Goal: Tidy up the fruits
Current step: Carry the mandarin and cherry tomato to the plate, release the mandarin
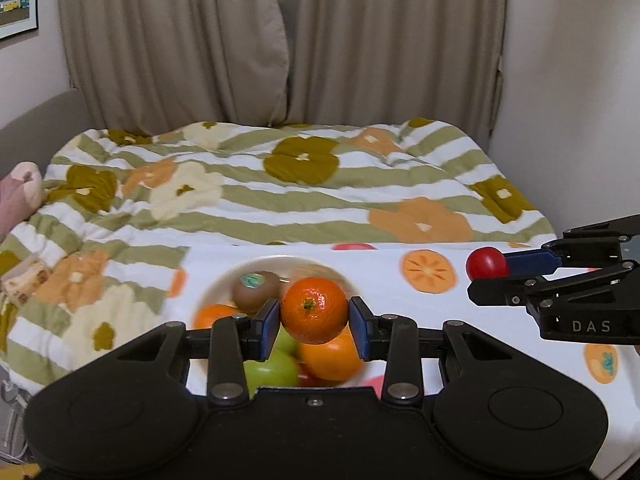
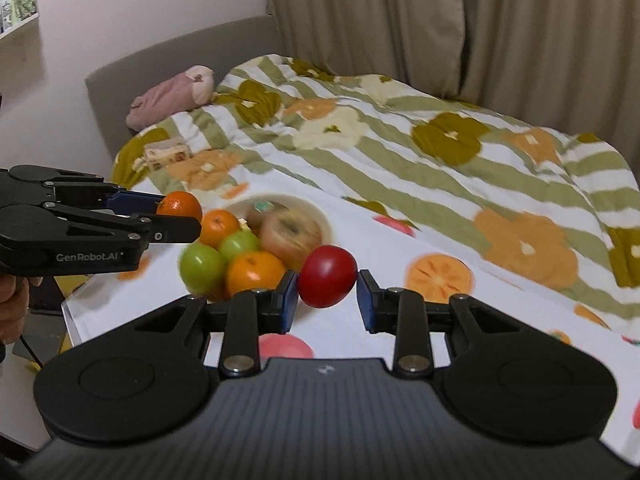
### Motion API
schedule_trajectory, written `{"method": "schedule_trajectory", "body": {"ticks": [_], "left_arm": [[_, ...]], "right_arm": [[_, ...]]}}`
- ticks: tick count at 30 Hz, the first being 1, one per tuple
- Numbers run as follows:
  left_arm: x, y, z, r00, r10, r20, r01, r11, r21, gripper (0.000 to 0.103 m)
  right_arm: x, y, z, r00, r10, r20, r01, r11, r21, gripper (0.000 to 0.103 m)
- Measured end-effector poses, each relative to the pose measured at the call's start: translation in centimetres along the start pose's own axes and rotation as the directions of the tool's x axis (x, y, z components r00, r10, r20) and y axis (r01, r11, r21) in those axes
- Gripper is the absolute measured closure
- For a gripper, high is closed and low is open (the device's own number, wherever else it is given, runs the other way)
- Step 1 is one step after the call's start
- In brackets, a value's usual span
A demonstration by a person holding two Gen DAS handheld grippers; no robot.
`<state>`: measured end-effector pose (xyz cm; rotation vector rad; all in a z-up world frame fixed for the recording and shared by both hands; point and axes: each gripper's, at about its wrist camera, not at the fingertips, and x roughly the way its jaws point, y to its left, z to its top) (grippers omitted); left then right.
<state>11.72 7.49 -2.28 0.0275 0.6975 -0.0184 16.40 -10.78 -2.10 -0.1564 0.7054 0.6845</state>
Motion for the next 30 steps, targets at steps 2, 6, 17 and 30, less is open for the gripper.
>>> {"method": "schedule_trajectory", "body": {"ticks": [2, 6, 17, 30], "left_arm": [[0.2, 1.5, 0.3, 1.000, 0.004, -0.002, -0.004, 1.000, 0.010, 0.062], [1.7, 4.1, 0.6, 1.000, -0.001, -0.019, 0.001, 0.999, 0.043, 0.062], [7.9, 8.5, 1.4, 0.993, -0.081, -0.080, 0.093, 0.983, 0.160, 0.062], [12.9, 8.9, 1.0, 0.973, -0.180, -0.148, 0.217, 0.931, 0.292, 0.060]], "right_arm": [[1.1, 1.2, 0.9, 1.000, 0.006, 0.001, -0.006, 1.000, -0.002, 0.057], [3.7, 3.3, 2.4, 1.000, 0.009, -0.010, -0.008, 1.000, 0.009, 0.057], [10.2, 6.2, 4.4, 0.998, -0.038, -0.057, 0.043, 0.995, 0.086, 0.057], [13.7, 6.1, 4.8, 0.988, -0.124, -0.089, 0.137, 0.977, 0.164, 0.057]]}}
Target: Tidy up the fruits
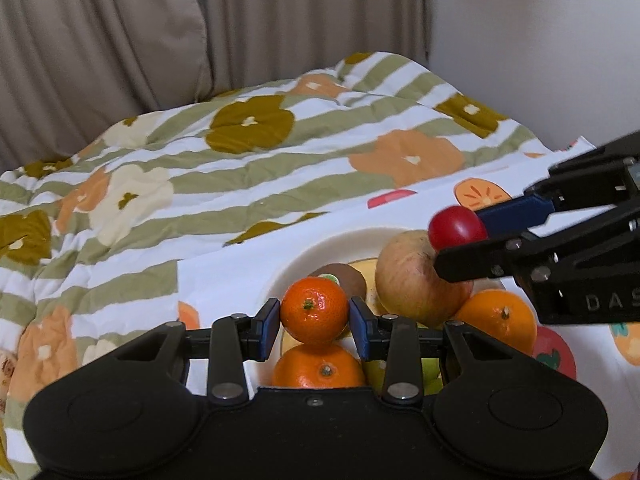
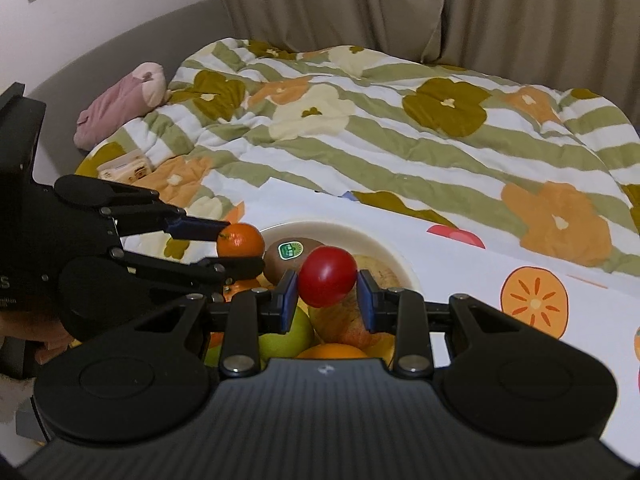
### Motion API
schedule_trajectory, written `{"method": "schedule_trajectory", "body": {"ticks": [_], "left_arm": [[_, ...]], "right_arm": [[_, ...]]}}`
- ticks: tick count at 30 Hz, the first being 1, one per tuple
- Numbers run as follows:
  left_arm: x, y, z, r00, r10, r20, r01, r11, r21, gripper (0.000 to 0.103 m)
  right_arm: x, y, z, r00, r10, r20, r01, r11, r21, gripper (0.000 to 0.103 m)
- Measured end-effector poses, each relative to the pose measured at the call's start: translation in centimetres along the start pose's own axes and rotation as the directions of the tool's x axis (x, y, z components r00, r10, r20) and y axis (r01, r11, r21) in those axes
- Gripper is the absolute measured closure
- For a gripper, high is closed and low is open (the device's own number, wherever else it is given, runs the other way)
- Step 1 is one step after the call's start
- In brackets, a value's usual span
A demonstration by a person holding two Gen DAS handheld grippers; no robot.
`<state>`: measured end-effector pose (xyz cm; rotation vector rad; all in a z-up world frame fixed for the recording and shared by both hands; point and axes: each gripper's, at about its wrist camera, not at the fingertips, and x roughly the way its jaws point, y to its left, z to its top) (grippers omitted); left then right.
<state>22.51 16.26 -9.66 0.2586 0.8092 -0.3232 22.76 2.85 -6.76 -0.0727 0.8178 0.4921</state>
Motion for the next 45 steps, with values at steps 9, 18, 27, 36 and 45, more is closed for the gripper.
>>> {"method": "schedule_trajectory", "body": {"ticks": [9, 18, 27, 36, 45], "left_arm": [[-2.3, 0.8, -0.9, 0.999, -0.002, 0.044, 0.001, 0.999, 0.032, 0.014], [-4.4, 1.5, -2.3, 0.999, 0.006, 0.046, -0.005, 1.000, -0.019, 0.012], [-5.1, 2.0, -3.3, 0.998, 0.020, 0.054, -0.017, 0.998, -0.054, 0.012], [-6.7, 1.6, -3.2, 0.997, 0.029, 0.072, -0.022, 0.996, -0.089, 0.012], [-11.7, -2.2, -2.1, 0.986, 0.092, 0.137, -0.072, 0.986, -0.147, 0.012]], "right_arm": [[0.5, 0.7, 0.9, 1.000, -0.011, 0.000, 0.011, 1.000, 0.001, 0.057], [2.2, 2.7, 1.4, 1.000, 0.014, -0.020, -0.015, 0.999, -0.045, 0.057], [2.2, 3.0, 0.5, 1.000, 0.006, -0.027, -0.006, 1.000, -0.030, 0.052], [-1.1, 3.2, 0.4, 0.999, -0.046, 0.015, 0.046, 0.999, 0.009, 0.013], [-9.0, 1.3, -0.6, 0.994, -0.074, 0.075, 0.070, 0.996, 0.050, 0.000]]}}
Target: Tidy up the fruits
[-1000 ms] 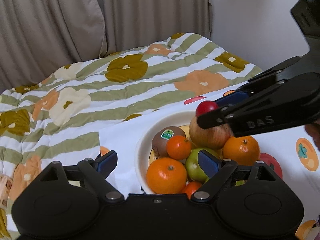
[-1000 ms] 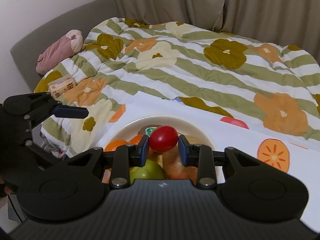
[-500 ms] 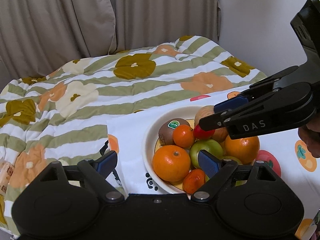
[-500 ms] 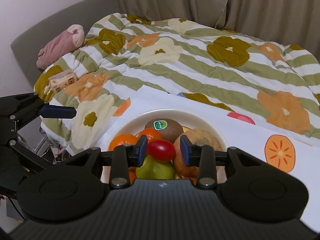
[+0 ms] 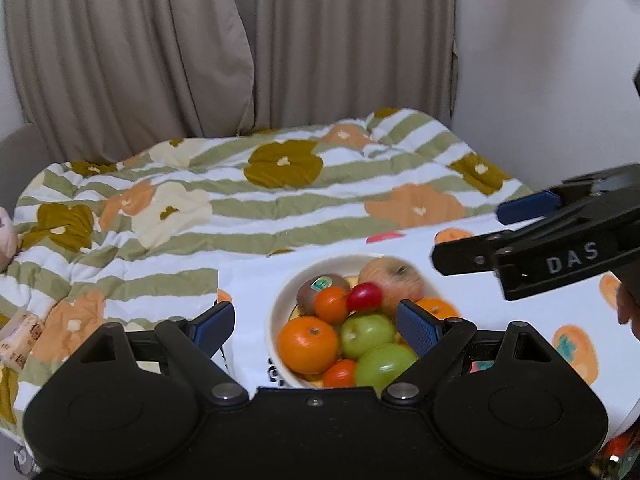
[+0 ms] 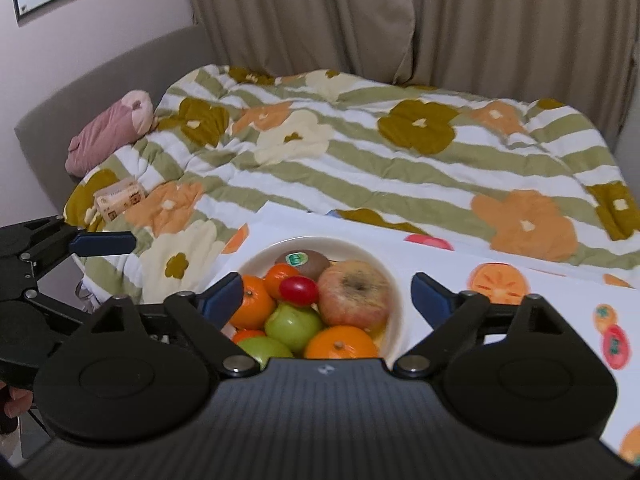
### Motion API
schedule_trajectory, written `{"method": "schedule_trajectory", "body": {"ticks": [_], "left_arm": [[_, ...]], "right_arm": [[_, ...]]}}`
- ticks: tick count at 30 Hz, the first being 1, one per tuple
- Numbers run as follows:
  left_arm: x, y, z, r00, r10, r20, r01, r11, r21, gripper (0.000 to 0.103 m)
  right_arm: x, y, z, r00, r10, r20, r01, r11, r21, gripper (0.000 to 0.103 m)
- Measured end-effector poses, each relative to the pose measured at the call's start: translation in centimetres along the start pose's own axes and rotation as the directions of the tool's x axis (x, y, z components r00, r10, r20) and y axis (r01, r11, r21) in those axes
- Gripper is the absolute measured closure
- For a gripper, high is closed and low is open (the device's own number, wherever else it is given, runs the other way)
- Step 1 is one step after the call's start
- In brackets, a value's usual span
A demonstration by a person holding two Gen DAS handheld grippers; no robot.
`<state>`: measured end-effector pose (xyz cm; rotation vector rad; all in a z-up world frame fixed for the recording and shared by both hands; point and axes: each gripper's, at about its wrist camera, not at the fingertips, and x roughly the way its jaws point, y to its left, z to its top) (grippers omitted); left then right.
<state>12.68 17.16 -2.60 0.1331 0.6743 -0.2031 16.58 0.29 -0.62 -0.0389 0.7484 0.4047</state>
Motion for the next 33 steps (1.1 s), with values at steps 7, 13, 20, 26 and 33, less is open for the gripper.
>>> {"method": "schedule_trajectory", "body": {"ticks": [7, 13, 20, 26, 33], "left_arm": [[-4.2, -4.5, 1.1, 0.997, 0.047, 0.057, -0.044, 0.998, -0.047, 0.012], [-6.8, -8.1, 1.3, 0.994, 0.074, 0.083, -0.064, 0.991, -0.119, 0.002], [-8.3, -11.7, 0.7, 0.991, 0.116, 0.070, -0.106, 0.984, -0.143, 0.000], [-8.7, -13.9, -0.4, 0.991, 0.135, 0.023, -0.129, 0.979, -0.158, 0.000], [-9.2, -15.7, -1.2, 0.988, 0.151, 0.011, -0.149, 0.980, -0.129, 0.000]], "right_arm": [[-7.4, -3.6, -1.6, 0.996, -0.081, 0.042, 0.080, 0.997, 0.025, 0.000], [-12.5, -7.2, -3.8, 0.985, -0.166, 0.041, 0.163, 0.984, 0.077, 0.000], [-16.1, -10.2, -7.3, 0.970, -0.242, 0.009, 0.239, 0.963, 0.123, 0.000], [-17.8, -11.3, -9.9, 0.961, -0.277, -0.024, 0.278, 0.951, 0.135, 0.000], [-18.1, -11.8, -11.3, 0.956, -0.289, -0.055, 0.294, 0.943, 0.155, 0.000]]}}
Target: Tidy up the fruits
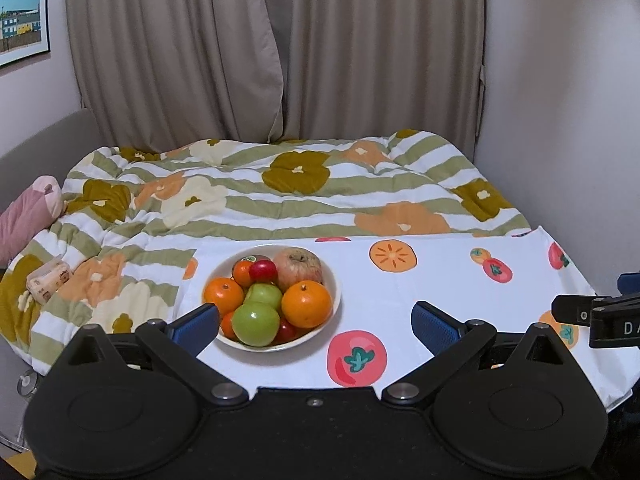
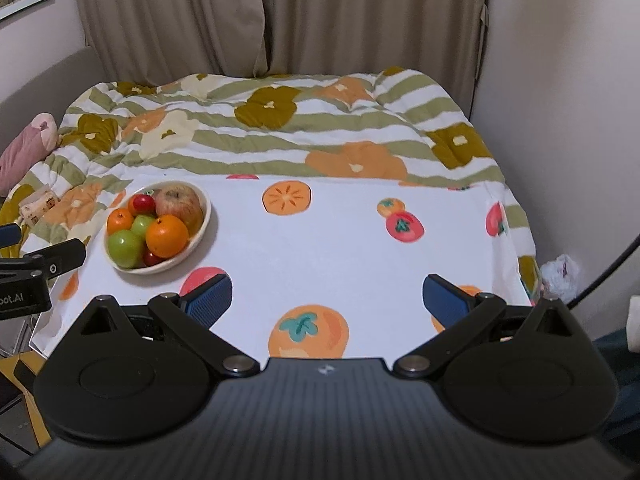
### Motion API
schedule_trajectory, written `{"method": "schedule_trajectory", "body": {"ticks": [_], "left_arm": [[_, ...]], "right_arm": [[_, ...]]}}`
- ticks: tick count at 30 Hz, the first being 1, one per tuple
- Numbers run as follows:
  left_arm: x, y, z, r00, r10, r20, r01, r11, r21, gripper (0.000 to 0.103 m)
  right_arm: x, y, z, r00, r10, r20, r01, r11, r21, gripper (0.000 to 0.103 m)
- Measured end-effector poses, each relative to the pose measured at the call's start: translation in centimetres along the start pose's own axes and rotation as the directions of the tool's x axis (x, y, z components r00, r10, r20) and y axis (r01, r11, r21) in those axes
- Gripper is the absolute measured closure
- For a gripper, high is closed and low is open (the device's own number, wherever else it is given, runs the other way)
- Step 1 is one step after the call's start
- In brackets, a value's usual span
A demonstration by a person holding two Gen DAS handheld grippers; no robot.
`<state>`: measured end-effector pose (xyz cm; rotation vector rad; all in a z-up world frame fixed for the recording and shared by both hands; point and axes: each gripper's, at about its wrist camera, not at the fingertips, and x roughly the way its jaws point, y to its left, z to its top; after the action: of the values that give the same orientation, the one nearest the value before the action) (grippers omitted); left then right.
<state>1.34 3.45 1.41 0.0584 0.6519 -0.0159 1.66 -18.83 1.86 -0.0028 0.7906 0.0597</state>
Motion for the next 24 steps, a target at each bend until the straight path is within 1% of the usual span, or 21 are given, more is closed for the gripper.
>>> {"method": "schedule_trajectory", "body": {"ticks": [24], "left_arm": [[-0.08, -0.51, -0.07, 1.000, -0.001, -0.011, 0.002, 0.999, 0.034, 0.000]], "right_arm": [[-0.04, -0.28, -0.10, 1.000, -0.007, -0.004, 0.007, 1.000, 0.028, 0.000]]}}
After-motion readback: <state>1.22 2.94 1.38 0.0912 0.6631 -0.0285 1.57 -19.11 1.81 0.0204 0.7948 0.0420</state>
